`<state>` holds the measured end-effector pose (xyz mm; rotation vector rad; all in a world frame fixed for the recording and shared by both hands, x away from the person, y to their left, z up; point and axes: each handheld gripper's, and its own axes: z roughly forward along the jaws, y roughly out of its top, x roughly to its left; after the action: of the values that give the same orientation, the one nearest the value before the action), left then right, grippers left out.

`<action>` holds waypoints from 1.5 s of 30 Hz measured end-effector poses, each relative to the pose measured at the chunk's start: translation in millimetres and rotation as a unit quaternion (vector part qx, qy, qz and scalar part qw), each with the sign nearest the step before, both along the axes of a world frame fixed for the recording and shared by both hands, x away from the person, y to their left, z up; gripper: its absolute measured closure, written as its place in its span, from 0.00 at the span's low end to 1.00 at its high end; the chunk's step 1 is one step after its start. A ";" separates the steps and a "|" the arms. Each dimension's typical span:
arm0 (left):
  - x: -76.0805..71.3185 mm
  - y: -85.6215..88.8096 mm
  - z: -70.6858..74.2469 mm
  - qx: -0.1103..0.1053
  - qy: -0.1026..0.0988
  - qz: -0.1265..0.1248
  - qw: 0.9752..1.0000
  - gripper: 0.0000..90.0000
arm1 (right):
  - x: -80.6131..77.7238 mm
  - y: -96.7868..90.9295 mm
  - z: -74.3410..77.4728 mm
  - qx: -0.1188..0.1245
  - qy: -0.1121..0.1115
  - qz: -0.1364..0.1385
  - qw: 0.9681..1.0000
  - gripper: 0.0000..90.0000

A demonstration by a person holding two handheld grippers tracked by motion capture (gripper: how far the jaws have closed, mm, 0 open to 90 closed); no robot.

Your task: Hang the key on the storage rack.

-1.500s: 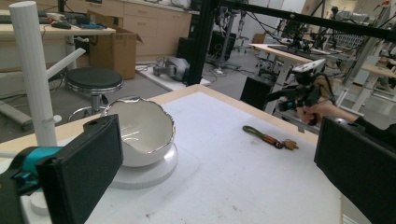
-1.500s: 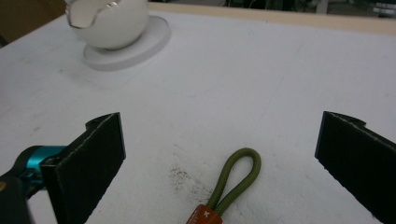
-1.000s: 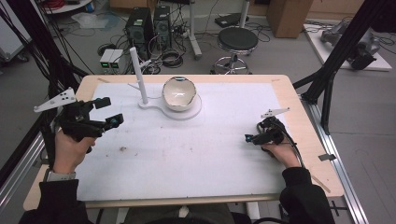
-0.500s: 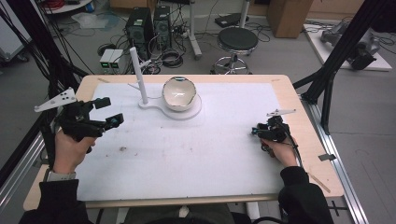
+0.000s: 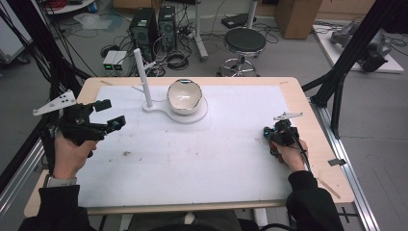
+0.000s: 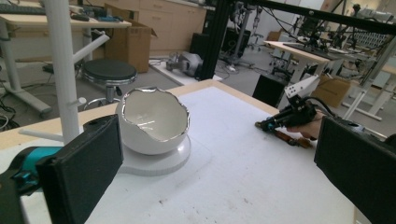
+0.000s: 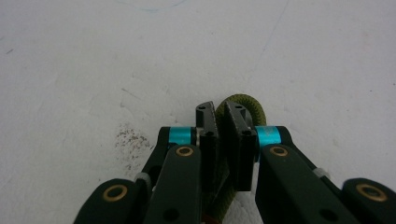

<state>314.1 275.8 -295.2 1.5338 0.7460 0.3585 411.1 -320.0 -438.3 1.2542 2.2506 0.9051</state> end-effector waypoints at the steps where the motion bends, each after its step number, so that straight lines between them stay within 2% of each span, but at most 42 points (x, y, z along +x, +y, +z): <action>1: 0.0 0.6 0.3 -0.002 -0.001 0.001 1.000 0.02 | -2.7 -2.2 7.5 0.012 -0.007 0.000 1.000 0.95; 2: 0.3 1.4 0.4 -0.003 -0.001 0.001 1.000 0.02 | -2.7 -2.2 7.5 0.012 -0.007 0.000 1.000 0.95; 3: 0.6 1.5 0.3 -0.005 0.000 0.001 1.000 0.02 | -5.2 -4.3 14.3 0.025 -0.017 -0.001 1.000 0.95; 4: 0.9 1.1 0.1 -0.005 0.001 0.002 1.000 0.02 | -8.1 -6.5 22.8 0.042 -0.031 0.000 0.999 0.95; 5: 1.3 0.6 -0.2 -0.001 0.002 0.001 1.000 0.02 | -16.8 -11.2 43.9 0.078 -0.064 -0.003 0.995 0.95; 6: 1.7 -0.2 -0.5 0.000 0.003 0.001 1.000 0.02 | -16.8 -11.2 43.9 0.078 -0.064 -0.003 0.995 0.95; 8: 1.7 -1.8 -0.7 0.002 0.003 0.000 1.000 0.02 | -26.7 -15.3 65.7 0.105 -0.101 -0.001 0.989 0.95; 10: 1.6 -2.3 0.4 0.009 0.003 0.000 1.000 0.02 | -36.3 -19.6 85.2 0.134 -0.135 -0.001 0.982 0.95; 11: 0.9 -2.3 1.0 0.006 0.002 0.002 1.000 0.02 | -45.1 -22.0 103.4 0.148 -0.162 0.007 0.976 0.95; 12: 0.2 -1.2 2.0 0.006 0.000 0.003 1.000 0.02 | -49.6 -22.6 112.2 0.153 -0.171 0.014 0.973 0.95; 13: -0.6 -0.5 2.9 0.003 -0.002 0.003 1.000 0.02 | -49.6 -22.6 112.2 0.153 -0.171 0.014 0.973 0.95; 14: -1.0 0.5 3.8 0.003 -0.003 0.004 1.000 0.02 | -54.1 -23.3 120.3 0.157 -0.183 0.018 0.970 0.95; 15: -1.5 1.4 4.3 0.002 -0.005 0.005 1.000 0.02 | -61.6 -24.7 134.4 0.167 -0.199 0.026 0.965 0.95; 16: -2.0 2.0 4.7 0.000 -0.006 0.006 1.000 0.02 | -61.6 -24.7 134.4 0.167 -0.199 0.026 0.965 0.95; 19: -3.0 3.4 5.2 0.002 -0.006 0.009 1.000 0.02 | -72.1 -25.3 150.8 0.175 -0.217 0.033 0.960 0.95; 23: -4.1 3.5 5.5 0.004 -0.006 0.012 1.000 0.02 | -73.2 -21.7 152.5 0.175 -0.219 0.037 0.959 0.95; 26: -4.9 5.4 7.1 0.009 -0.010 0.016 1.000 0.02 | -71.5 -13.6 150.4 0.174 -0.212 0.047 0.960 0.95; 29: -6.4 7.5 7.2 0.009 -0.012 0.018 1.000 0.02 | -68.9 -1.9 149.6 0.165 -0.210 0.055 0.962 0.95; 32: -8.1 7.2 8.1 0.018 -0.004 0.034 0.999 0.02 | -64.9 11.7 147.7 0.151 -0.207 0.059 0.965 0.95; 36: -11.5 6.4 10.1 0.022 -0.008 0.032 0.999 0.02 | -55.4 30.3 144.2 0.154 -0.201 0.072 0.965 0.95; 40: -12.8 8.1 6.6 0.026 -0.005 0.034 0.999 0.02 | -46.4 55.8 143.8 0.144 -0.192 0.106 0.965 0.95; 45: -14.8 14.5 1.8 0.022 0.014 0.053 0.998 0.02 | -32.0 89.1 145.3 0.142 -0.175 0.161 0.961 0.95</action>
<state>299.2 290.3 -293.4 1.5462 0.8485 0.4345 379.1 -230.9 -293.0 0.7577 2.1179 1.4870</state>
